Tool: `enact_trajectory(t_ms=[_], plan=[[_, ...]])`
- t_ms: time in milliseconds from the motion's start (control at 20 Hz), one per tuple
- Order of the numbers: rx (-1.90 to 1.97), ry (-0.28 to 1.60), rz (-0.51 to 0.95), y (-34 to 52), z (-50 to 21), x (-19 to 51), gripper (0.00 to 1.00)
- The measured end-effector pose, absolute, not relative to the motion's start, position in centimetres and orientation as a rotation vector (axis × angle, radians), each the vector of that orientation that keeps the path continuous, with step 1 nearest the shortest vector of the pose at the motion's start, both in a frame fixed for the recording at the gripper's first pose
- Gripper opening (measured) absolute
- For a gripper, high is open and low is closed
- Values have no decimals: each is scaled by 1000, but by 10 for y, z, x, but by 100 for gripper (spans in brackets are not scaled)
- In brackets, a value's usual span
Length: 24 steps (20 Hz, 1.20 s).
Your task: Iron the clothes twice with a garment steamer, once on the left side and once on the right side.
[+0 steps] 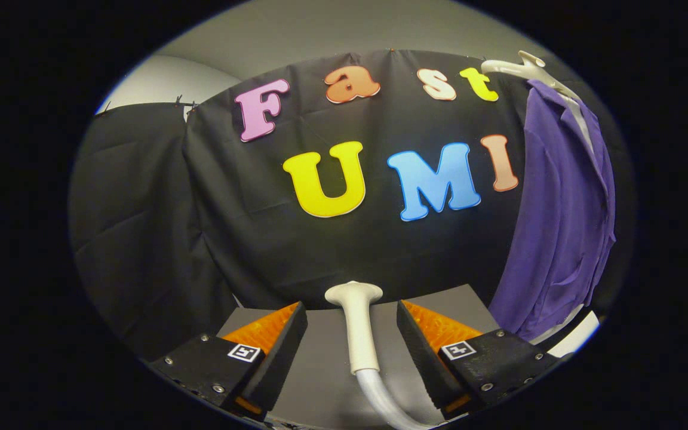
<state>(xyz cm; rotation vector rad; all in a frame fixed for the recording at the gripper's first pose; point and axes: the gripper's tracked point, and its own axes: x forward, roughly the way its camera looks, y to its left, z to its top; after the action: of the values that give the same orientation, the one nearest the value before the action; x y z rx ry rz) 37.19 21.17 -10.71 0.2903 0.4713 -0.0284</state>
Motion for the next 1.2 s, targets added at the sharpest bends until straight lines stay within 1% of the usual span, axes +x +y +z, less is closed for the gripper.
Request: enact_trajectory(t_ms=[150,300,450,750,850,900,1000,1050,1150,1200], plan=[[266,543,-66,207,-130,390,93],[292,609,-56,210,-150,410,93],[337,662,-82,204,-171,423,93],[431,772,-64,217,-211,425,90],[421,800,-66,220,-225,423,86],[418,821,-64,221,-232,421,81],[411,862,-66,225,-248,416,77],[400,840,-73,224,-249,418,75],[373,832,-75,226,-251,419,64],[352,826,-61,228,-253,419,56]])
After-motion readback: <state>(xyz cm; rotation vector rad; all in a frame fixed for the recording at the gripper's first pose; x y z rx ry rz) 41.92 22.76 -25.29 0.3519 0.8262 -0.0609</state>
